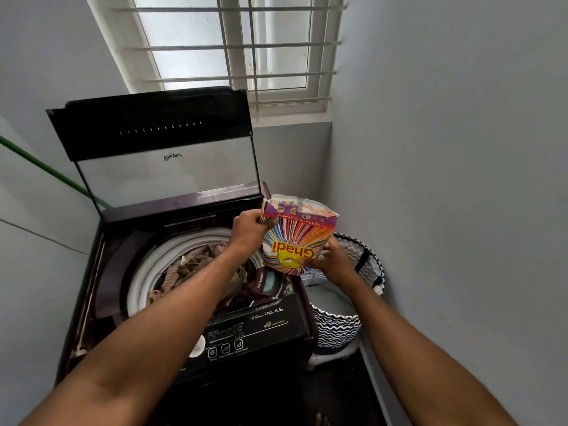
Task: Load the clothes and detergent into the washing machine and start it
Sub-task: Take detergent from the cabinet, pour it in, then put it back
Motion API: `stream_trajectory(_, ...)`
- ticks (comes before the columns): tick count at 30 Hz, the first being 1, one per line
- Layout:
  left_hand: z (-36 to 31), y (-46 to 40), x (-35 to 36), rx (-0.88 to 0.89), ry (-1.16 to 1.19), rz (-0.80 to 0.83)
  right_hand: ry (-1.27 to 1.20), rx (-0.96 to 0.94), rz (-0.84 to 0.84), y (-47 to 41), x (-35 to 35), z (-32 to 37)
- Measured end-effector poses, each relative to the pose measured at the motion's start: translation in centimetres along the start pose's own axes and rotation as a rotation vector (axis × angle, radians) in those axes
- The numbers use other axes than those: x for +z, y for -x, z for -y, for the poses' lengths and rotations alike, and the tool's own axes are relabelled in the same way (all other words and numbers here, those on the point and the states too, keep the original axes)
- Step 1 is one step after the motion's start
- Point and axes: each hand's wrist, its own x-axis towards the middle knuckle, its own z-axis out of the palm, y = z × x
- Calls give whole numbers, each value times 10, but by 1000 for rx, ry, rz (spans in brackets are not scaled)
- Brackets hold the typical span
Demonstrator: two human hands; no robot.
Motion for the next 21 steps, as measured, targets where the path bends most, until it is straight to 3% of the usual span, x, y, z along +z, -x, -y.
stream_trajectory(3,3,-1,1,-15,-11,-18,79,23,86,-3,5,-8)
stream_trajectory(12,6,-4,3,-54,-15,-66,14,66,362,-45,28,-52)
stream_trajectory(21,-41,-18,-44,-8,14,-239,10,-67,269,-66,19,43)
